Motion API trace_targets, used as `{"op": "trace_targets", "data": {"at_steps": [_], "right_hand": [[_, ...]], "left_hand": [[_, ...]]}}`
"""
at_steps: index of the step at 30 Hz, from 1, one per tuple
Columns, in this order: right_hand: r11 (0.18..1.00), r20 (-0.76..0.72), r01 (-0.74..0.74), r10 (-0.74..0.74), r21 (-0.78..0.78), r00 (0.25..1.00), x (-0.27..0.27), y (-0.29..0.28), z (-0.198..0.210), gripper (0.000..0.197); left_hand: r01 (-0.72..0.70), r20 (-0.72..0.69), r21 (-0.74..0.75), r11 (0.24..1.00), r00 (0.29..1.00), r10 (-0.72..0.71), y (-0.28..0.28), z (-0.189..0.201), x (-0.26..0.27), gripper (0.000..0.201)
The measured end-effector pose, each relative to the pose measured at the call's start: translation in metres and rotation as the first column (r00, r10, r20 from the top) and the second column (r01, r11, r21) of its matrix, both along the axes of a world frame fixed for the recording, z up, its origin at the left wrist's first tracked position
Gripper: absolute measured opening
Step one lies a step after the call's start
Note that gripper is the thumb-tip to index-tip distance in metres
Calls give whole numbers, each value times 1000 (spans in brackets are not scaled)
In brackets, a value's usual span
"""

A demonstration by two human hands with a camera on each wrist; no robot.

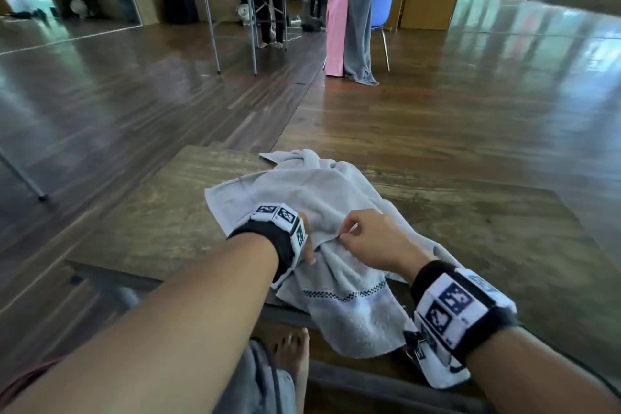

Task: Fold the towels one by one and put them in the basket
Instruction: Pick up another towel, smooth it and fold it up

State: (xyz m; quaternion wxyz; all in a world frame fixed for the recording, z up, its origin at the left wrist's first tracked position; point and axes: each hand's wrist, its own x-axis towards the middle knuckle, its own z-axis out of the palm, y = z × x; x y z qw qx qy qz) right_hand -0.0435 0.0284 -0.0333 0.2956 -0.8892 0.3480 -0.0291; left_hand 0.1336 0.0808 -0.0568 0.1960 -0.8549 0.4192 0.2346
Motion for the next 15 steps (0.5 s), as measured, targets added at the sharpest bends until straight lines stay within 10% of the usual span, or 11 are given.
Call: {"op": "trace_targets", "data": {"at_steps": [5, 11, 15], "right_hand": [[1000, 49, -5, 4, 23, 999, 4, -1, -9, 11], [999, 266, -24, 32, -35, 963, 4, 4, 14, 66], [993, 385, 9, 39, -121, 922, 0, 1, 60, 15]], "left_hand": [[70, 56, -259, 964, 997, -57, 17, -3, -9, 33], [12, -11, -592, 806, 1000, -23, 25, 64, -20, 32], [83, -36, -675, 733, 989, -146, 24, 137, -49, 37]]}}
